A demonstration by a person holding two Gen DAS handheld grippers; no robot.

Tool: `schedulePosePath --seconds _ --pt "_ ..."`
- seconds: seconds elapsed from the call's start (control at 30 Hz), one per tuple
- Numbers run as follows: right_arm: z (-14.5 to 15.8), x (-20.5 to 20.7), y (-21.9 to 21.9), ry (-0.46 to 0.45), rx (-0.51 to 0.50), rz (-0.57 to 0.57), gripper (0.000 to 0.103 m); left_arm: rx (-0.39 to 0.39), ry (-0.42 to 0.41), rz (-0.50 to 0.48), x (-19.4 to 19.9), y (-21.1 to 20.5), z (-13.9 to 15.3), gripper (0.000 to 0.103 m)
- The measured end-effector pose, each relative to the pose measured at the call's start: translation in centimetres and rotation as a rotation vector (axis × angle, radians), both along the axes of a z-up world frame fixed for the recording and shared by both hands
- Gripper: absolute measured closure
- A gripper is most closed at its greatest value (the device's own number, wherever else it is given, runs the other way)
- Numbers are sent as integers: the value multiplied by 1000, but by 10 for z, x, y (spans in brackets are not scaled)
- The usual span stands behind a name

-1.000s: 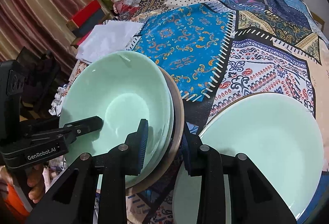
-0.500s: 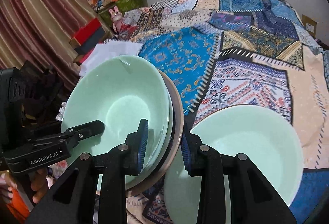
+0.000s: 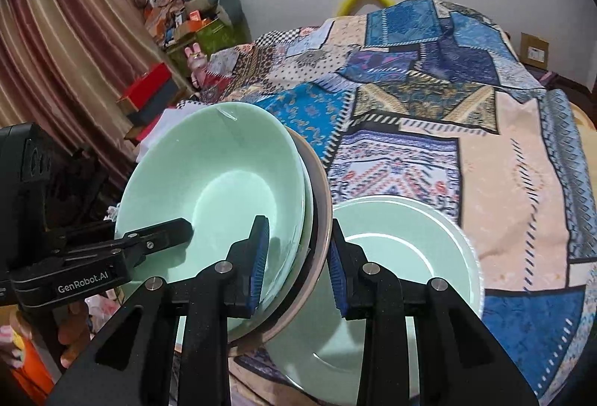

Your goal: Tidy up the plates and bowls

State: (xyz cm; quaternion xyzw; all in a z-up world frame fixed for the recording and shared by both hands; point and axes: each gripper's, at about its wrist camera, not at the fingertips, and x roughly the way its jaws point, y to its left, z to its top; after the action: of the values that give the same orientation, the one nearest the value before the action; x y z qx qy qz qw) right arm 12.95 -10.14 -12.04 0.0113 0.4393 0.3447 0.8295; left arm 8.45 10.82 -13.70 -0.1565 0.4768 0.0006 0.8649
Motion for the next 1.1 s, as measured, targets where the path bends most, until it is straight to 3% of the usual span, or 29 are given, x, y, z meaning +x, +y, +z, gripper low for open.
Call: schedulePosePath --seconds 0.53,1.1 --pt "-7 5 -61 16 1 -82 74 10 31 -85 22 -61 -8 72" --pt "-37 15 -79 94 -13 -111 74 2 99 -103 42 -73 -40 72"
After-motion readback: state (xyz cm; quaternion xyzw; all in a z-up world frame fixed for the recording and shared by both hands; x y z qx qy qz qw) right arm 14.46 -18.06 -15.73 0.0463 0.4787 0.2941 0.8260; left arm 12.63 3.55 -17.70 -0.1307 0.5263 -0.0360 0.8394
